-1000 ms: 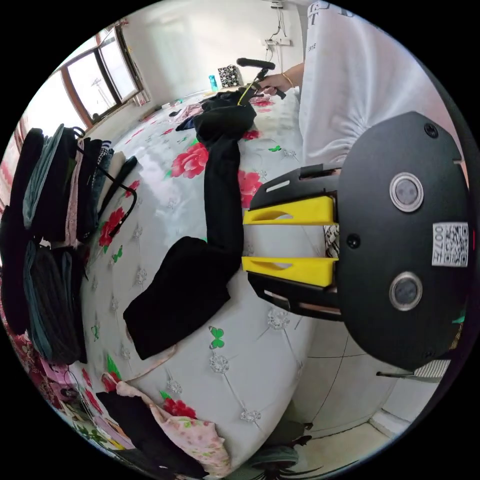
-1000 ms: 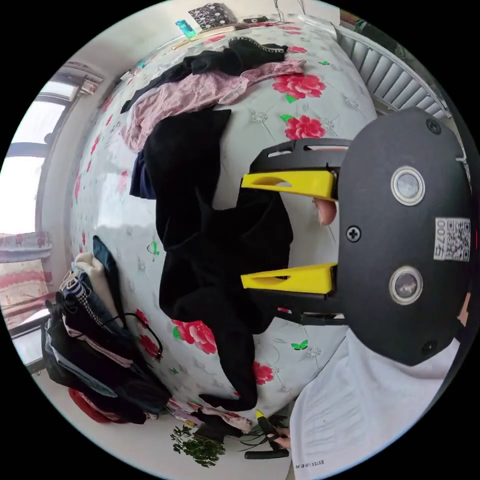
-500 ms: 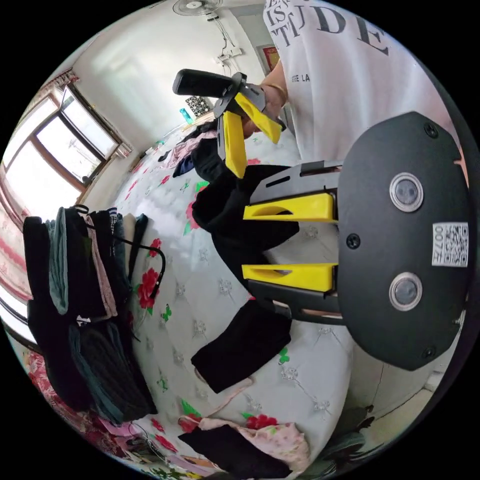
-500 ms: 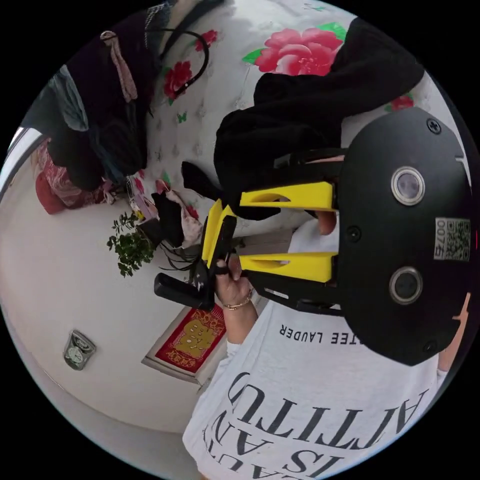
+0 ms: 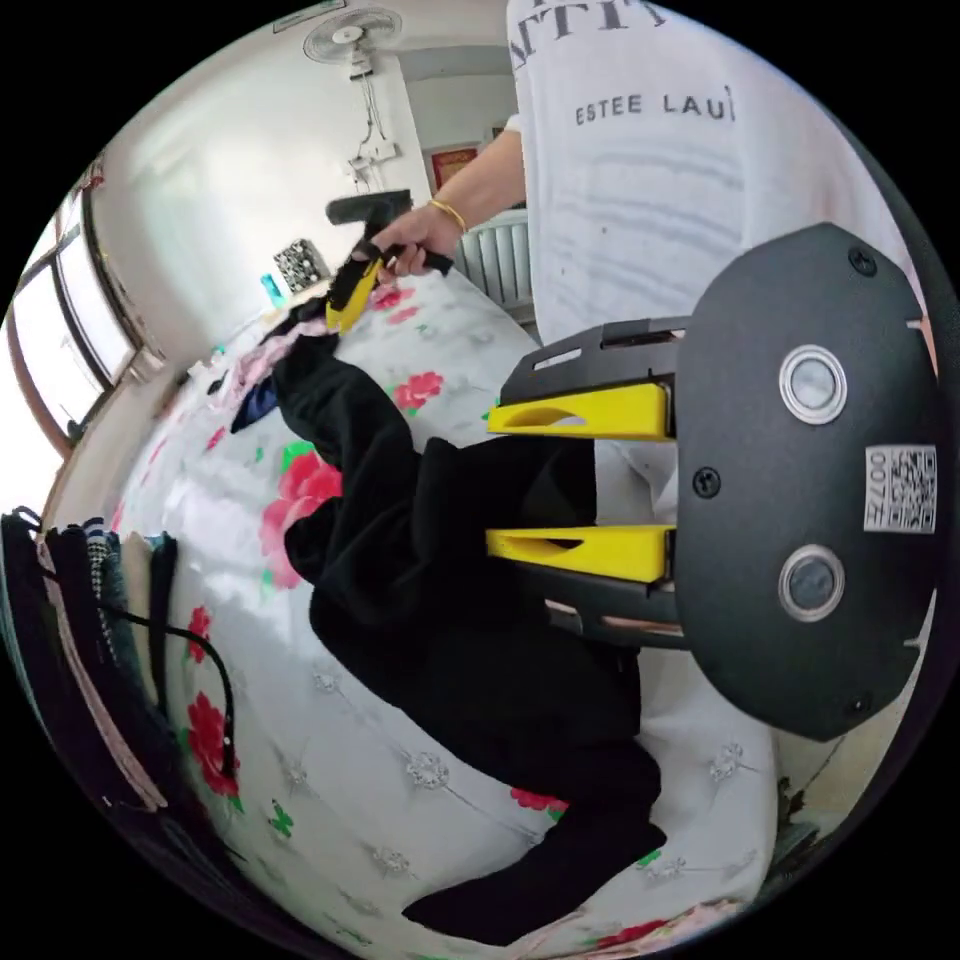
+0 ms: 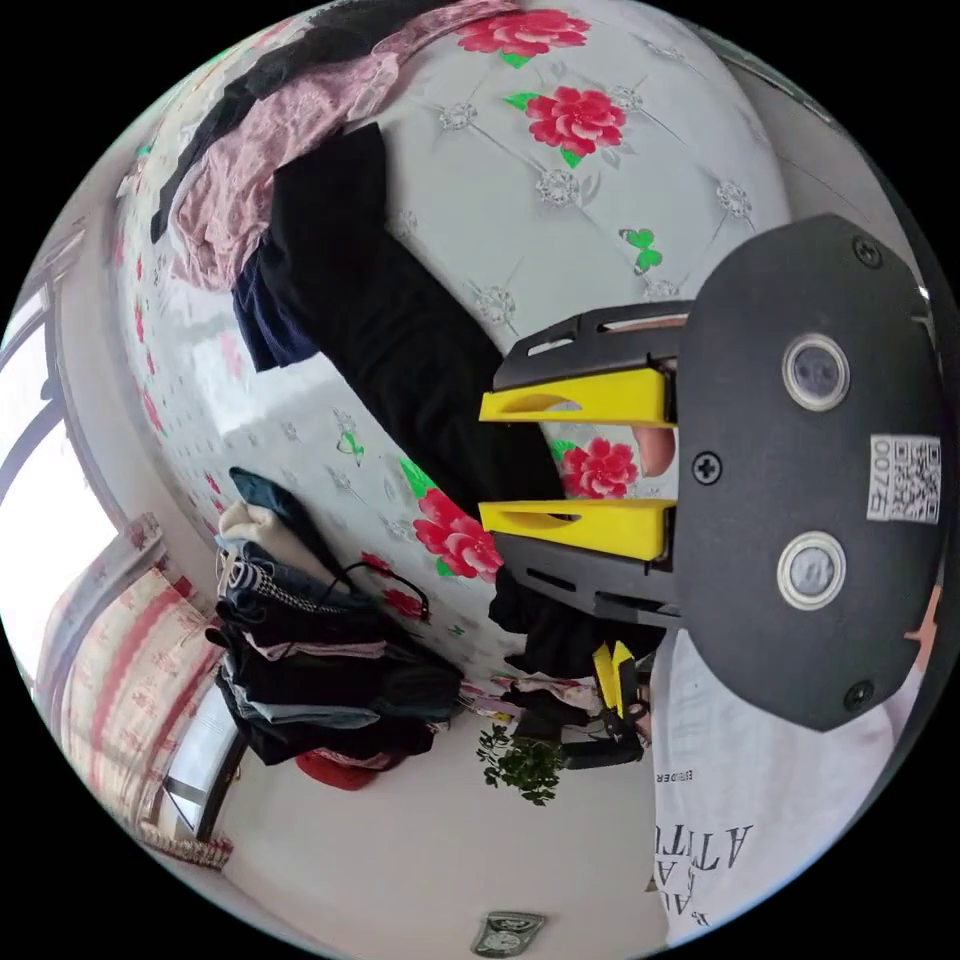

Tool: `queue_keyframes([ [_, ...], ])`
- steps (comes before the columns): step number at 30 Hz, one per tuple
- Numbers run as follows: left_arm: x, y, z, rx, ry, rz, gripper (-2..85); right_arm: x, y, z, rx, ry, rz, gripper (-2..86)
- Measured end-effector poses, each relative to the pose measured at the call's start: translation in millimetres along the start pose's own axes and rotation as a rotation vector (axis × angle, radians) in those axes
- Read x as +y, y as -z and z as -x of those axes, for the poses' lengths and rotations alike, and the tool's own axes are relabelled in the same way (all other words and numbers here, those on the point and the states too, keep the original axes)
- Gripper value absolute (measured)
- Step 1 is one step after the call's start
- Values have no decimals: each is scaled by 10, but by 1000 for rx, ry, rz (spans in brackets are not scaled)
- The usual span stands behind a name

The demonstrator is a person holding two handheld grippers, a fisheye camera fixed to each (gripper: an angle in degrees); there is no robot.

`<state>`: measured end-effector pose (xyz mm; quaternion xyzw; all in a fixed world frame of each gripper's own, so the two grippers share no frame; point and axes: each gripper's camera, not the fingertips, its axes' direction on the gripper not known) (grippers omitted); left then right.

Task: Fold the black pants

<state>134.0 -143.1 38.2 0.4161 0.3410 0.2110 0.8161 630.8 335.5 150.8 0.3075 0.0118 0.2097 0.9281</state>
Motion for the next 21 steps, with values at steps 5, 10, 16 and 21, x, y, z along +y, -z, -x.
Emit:
queue_keyframes([
  [5, -146, 129, 599, 50, 58, 49, 16, -219, 264, -214, 23, -136, -88, 85],
  [10, -201, 1391, 1236, -246, 102, -85, 15, -457, 304, -283, 71, -185, -116, 88],
  [16, 371, 2987, 1584, -243, 295, -493, 63, -821, 108, -386, 118, -279, -117, 102],
  [21, 1325, 2604, 1467, -294, 660, -620, 101, -880, -130, -514, 317, -402, -71, 109],
])
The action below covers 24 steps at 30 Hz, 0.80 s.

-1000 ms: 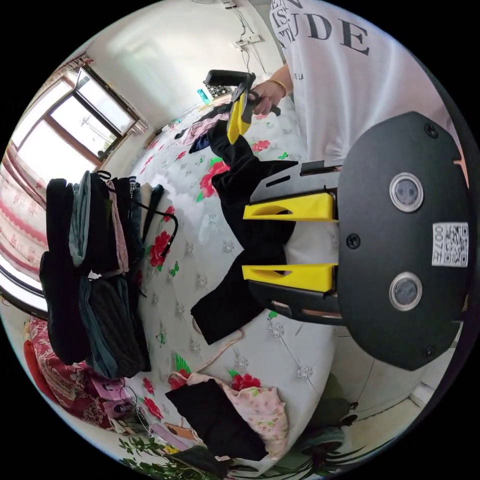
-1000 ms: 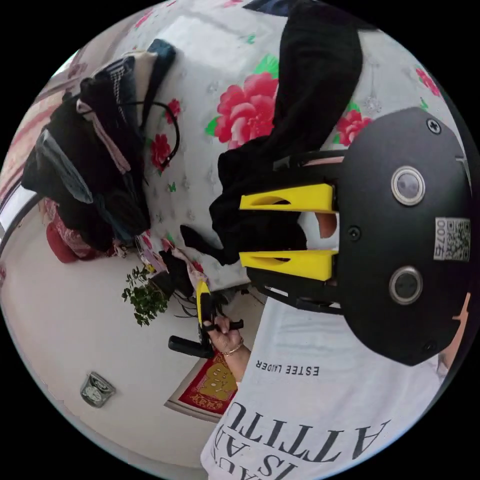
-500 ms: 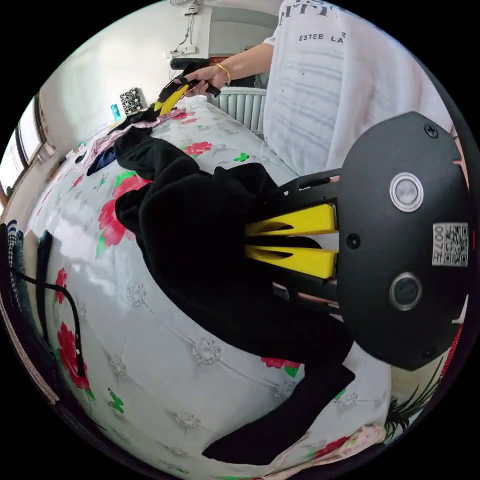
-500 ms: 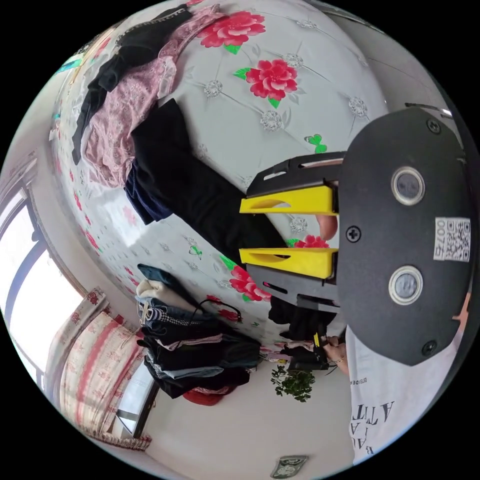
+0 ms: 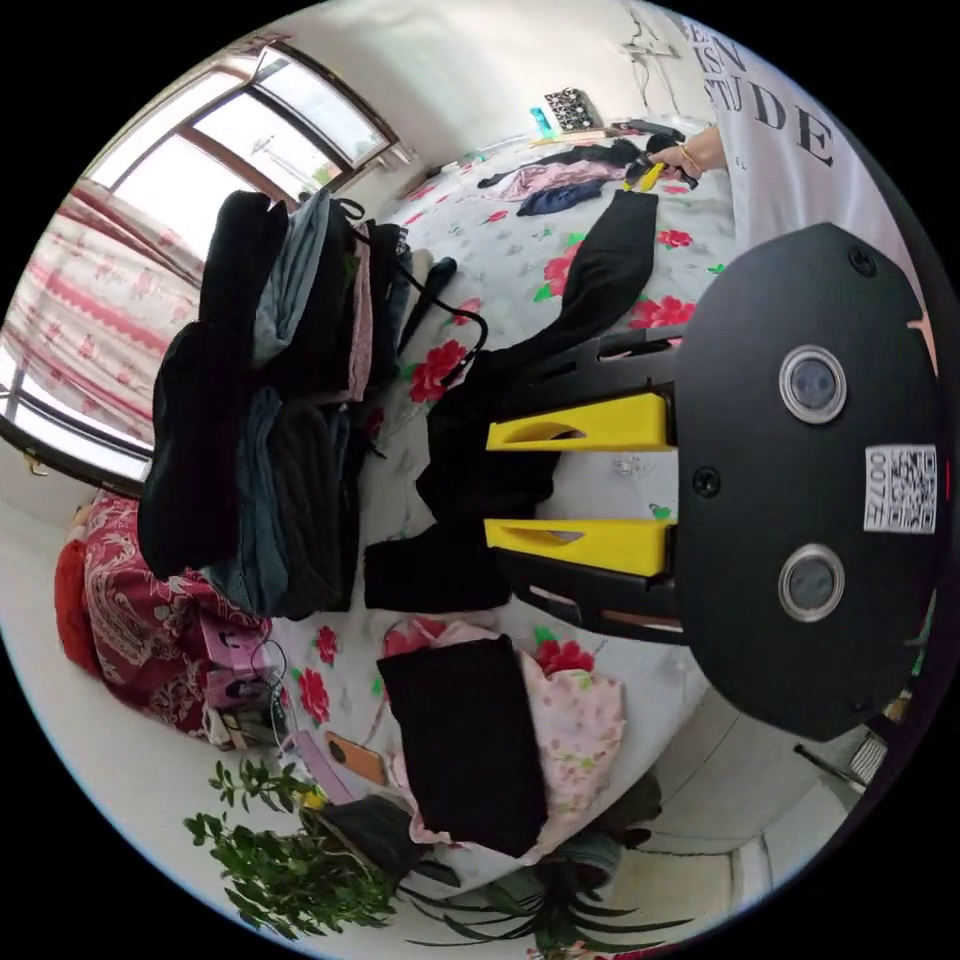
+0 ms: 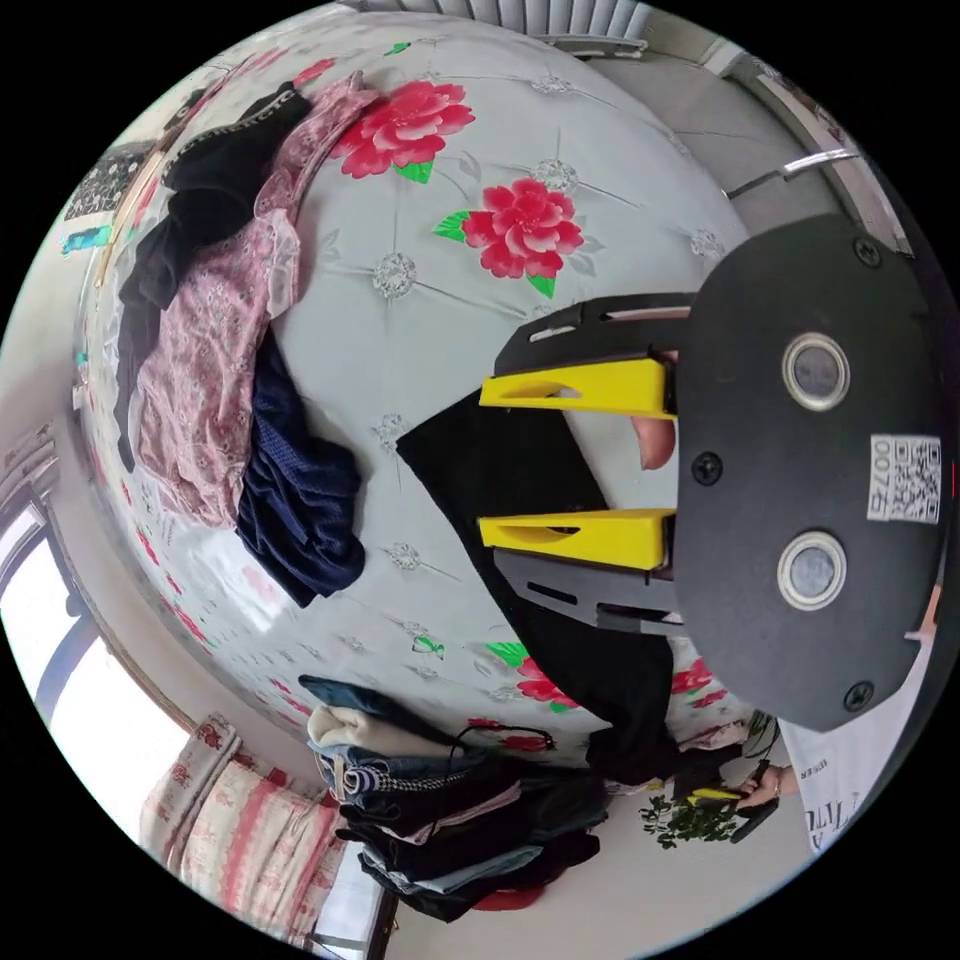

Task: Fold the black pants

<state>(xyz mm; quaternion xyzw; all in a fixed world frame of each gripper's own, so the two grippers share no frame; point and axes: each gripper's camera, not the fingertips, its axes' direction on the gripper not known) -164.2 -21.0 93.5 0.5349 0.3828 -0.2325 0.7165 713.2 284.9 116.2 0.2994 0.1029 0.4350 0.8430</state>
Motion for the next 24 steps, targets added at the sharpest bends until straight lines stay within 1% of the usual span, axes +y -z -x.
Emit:
queue_keyframes([
  [1, 102, -49, 7, -5, 13, 24, 104, 26, -47, 17, 54, -1, -4, 109],
  [3, 352, -252, -51, -21, 24, 114, 120, 44, -160, 53, 75, 16, 28, 106],
  [4, 366, -290, -84, -14, 17, 125, 124, 56, -182, 124, 107, 43, 9, 102],
  [6, 238, -370, -247, -31, -29, 117, 138, 27, -267, 257, 188, 91, 43, 94],
  [8, 22, -424, -397, -55, -76, 89, 143, -4, -388, 473, 296, 206, 91, 75],
  [10, -223, -540, -524, -78, -114, 75, 140, -21, -423, 578, 271, 272, 121, 56],
  [11, -391, -685, -568, -87, -121, 107, 131, -51, -432, 609, 247, 273, 144, 44],
  [13, -592, -919, -523, -84, -77, 183, 81, -95, -402, 623, 218, 258, 157, 33],
  [14, -683, -1008, -440, -54, -31, 244, 43, -118, -330, 625, 172, 257, 147, 27],
  [15, -766, -941, -359, 4, 3, 258, 12, -133, -273, 623, 143, 256, 136, 24],
  [16, -803, -847, -328, 50, 6, 236, 8, -176, -128, 607, 80, 248, 106, 19],
  [18, -920, -276, -238, 223, -43, 116, -4, -261, 158, 577, -36, 245, 46, 15],
  [19, -941, -110, -225, 249, -70, 95, -5, -324, 371, 560, -113, 247, 4, 13],
  [20, -955, 264, -201, 289, -130, 39, -7, -383, 590, 544, -175, 252, -39, 11],
  [21, -930, 675, -167, 308, -182, -18, -8, -408, 699, 537, -201, 256, -58, 10],
  [22, -903, 875, -154, 323, -213, -39, -8, -442, 926, 520, -246, 269, -103, 9],
  [23, -811, 1246, -155, 358, -292, -56, -8, -458, 1133, 494, -284, 285, -138, 9],
  [24, -647, 1597, -182, 344, -370, -73, -8, -457, 1228, 478, -301, 295, -152, 9],
])
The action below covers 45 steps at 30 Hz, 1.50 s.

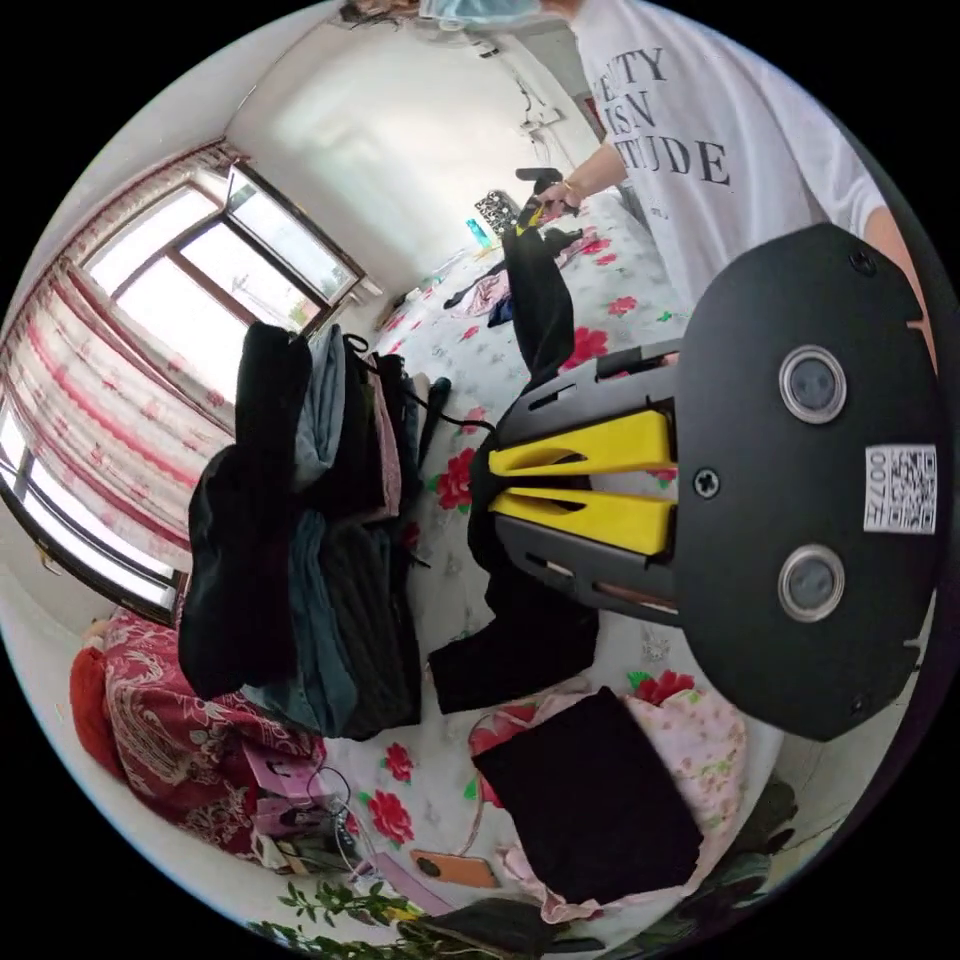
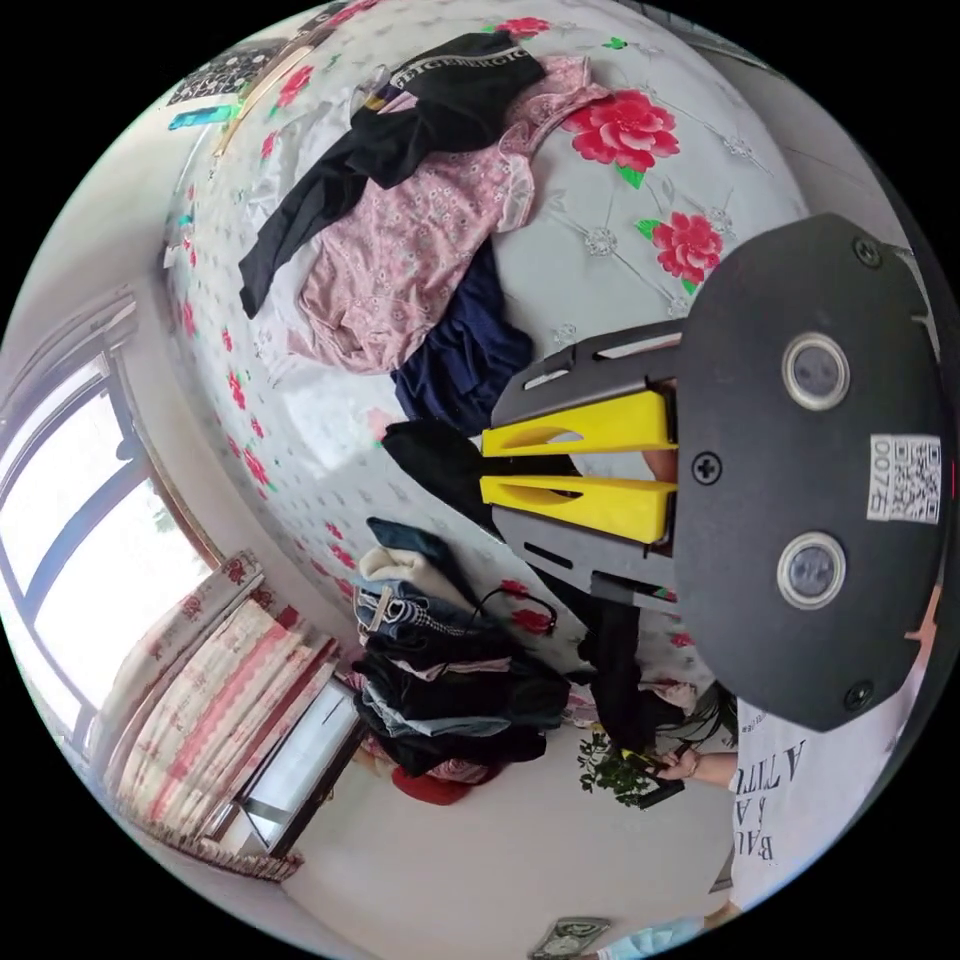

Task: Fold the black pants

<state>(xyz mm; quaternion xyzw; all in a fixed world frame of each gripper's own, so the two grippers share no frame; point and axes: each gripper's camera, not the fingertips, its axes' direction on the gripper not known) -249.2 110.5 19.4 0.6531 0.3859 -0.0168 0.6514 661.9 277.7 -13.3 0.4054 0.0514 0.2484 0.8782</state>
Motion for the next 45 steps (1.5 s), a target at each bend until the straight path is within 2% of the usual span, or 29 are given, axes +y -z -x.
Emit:
queue_keyframes([
  [3, 502, 528, -442, -92, -121, 64, -7, 74, 409, 8, -18, 66, -67, 10],
  [5, 921, 598, -574, -169, -102, 143, -3, 258, 539, -99, 8, 102, -54, 13],
  [7, 1404, 501, -575, -216, -23, 204, 5, 455, 468, -262, 67, 106, -10, 17],
  [9, 2011, 177, -430, -174, 165, 321, 37, 669, 233, -512, 134, 73, 76, 23],
  [12, 2450, -120, -346, -131, 344, 416, 90, 1034, -250, -1003, 266, -55, 244, 36],
  [16, 2425, 42, -371, -195, 420, 320, 107, 1410, -534, -1262, 341, -53, 334, 51],
  [21, 2037, 76, -109, -222, 504, 221, 109, 1591, -692, -1411, 318, -57, 360, 66],
  [23, 1927, -140, -26, -212, 519, 270, 100, 1687, -860, -1425, 320, -19, 408, 69],
  [26, 1917, -616, 32, -251, 532, 499, 65, 1843, -1125, -1370, 391, 44, 491, 68],
  [27, 1909, -609, -10, -268, 514, 492, 46, 1862, -1151, -1297, 399, 72, 478, 68],
  [30, 1956, -442, -38, -194, 519, 460, 10, 1885, -1338, -662, 312, 264, 410, 67],
  [34, 2060, -107, -3, -143, 536, 418, 1, 1890, -1965, 630, 50, 557, 419, 73],
  [40, 1952, 437, 253, -201, 584, 265, 52, 2302, -3315, 2731, -298, 911, 601, 89],
  [43, 1722, 421, 459, -181, 587, 177, 81, 2733, -3988, 3656, -351, 1086, 676, 96],
  [45, 1471, 248, 637, -178, 567, 137, 97, 2945, -4394, 4075, -383, 1110, 724, 99],
])
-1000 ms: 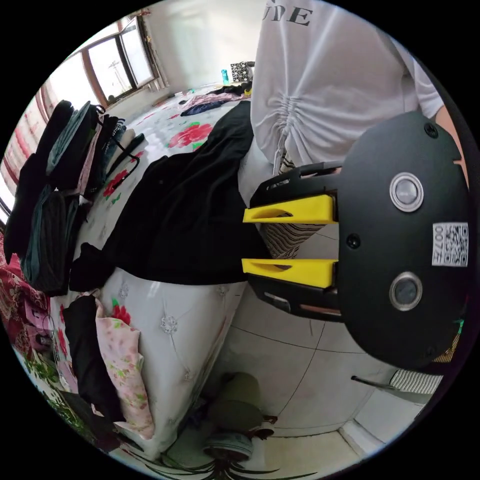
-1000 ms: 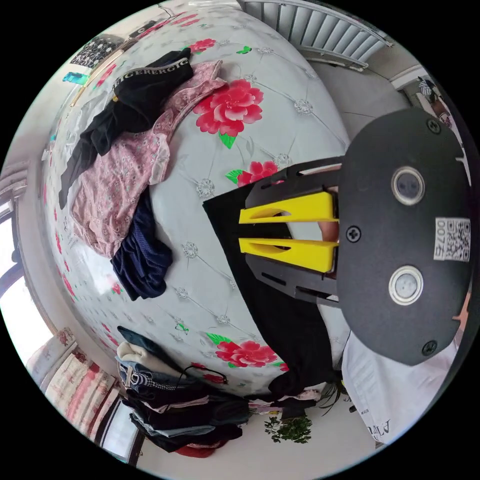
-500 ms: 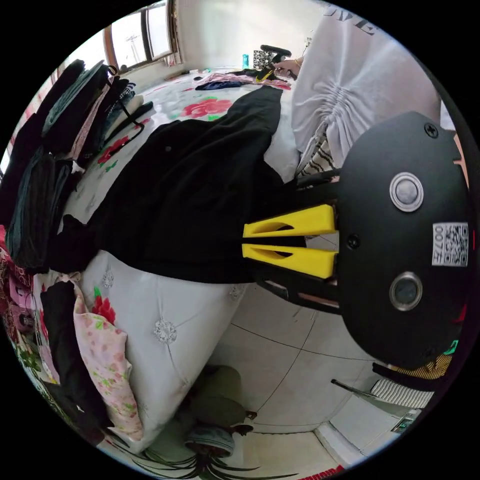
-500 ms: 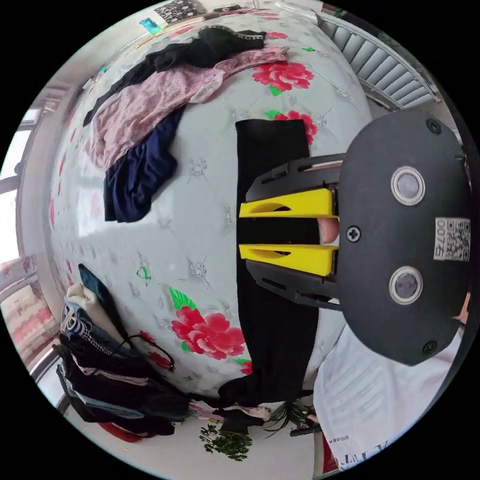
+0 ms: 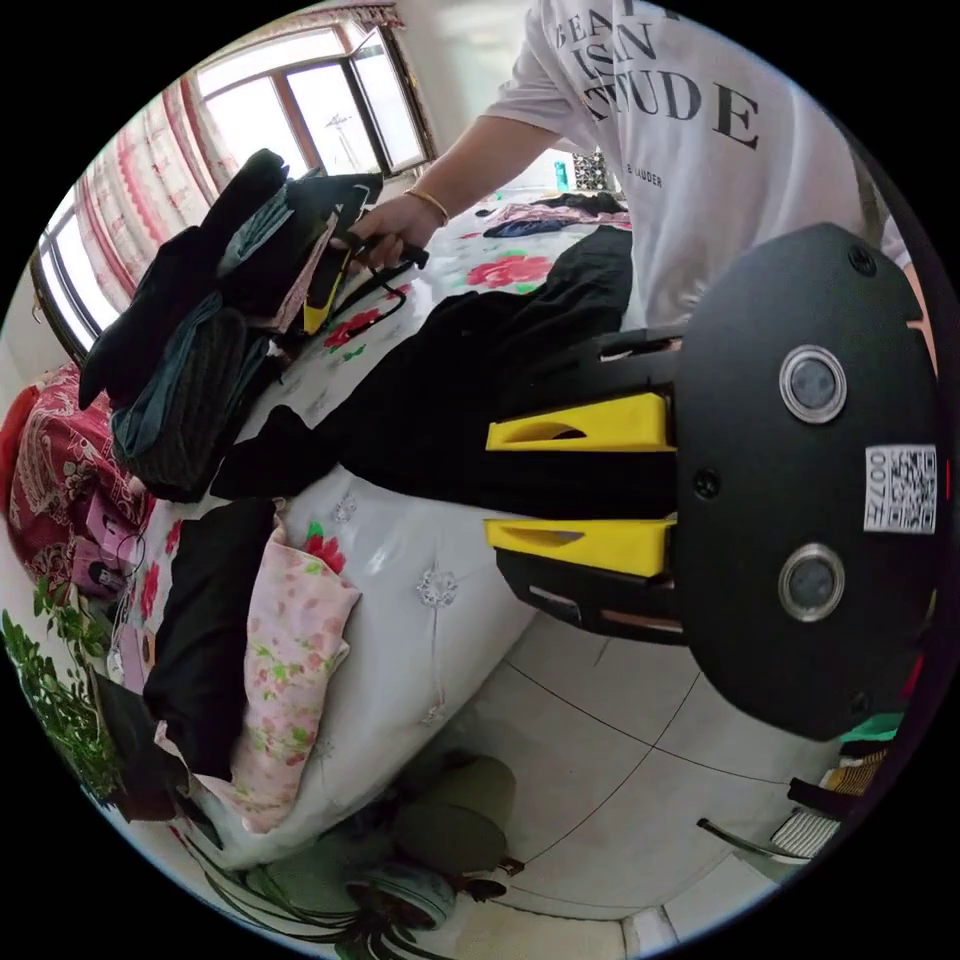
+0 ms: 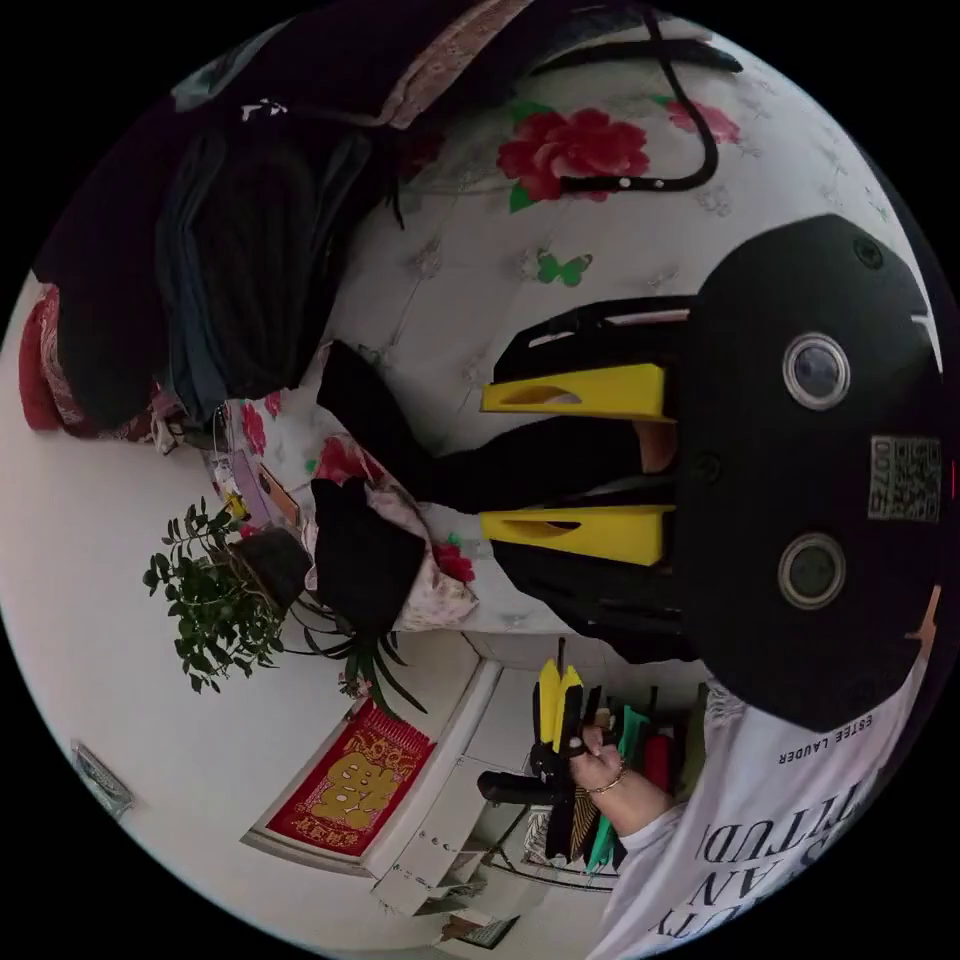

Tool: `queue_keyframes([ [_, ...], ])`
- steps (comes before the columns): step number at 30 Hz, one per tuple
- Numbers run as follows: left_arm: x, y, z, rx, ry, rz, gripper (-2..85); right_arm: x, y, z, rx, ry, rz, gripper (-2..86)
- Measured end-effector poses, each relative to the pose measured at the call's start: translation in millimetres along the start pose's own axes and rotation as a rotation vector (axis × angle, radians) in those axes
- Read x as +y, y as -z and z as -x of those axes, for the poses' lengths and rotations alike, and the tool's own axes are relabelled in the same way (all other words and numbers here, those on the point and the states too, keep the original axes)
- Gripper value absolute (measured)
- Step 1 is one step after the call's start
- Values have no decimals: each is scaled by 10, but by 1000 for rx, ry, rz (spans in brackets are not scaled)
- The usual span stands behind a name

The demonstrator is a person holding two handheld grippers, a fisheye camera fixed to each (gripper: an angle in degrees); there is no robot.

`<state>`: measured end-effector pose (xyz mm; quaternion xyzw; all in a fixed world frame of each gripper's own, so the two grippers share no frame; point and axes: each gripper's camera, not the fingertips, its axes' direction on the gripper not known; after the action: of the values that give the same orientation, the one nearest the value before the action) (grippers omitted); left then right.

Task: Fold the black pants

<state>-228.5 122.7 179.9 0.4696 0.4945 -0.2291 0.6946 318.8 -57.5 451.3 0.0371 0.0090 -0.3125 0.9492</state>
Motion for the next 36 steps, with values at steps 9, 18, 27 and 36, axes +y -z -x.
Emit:
queue_keyframes([
  [9, -1027, -974, -327, -150, -78, 129, 65, -722, -1030, -659, -163, -254, 93, 24],
  [18, -1166, -831, -282, -86, -73, 118, -6, 1996, 2270, -1653, 338, -600, -589, 1],
  [27, -1488, -1263, -649, -121, -124, 195, 7, 4529, 2494, -2131, 356, -1182, -306, 28],
  [36, -1581, -1190, -873, -140, -203, 163, 85, 4601, 2537, -1775, 551, -1117, -158, 72],
])
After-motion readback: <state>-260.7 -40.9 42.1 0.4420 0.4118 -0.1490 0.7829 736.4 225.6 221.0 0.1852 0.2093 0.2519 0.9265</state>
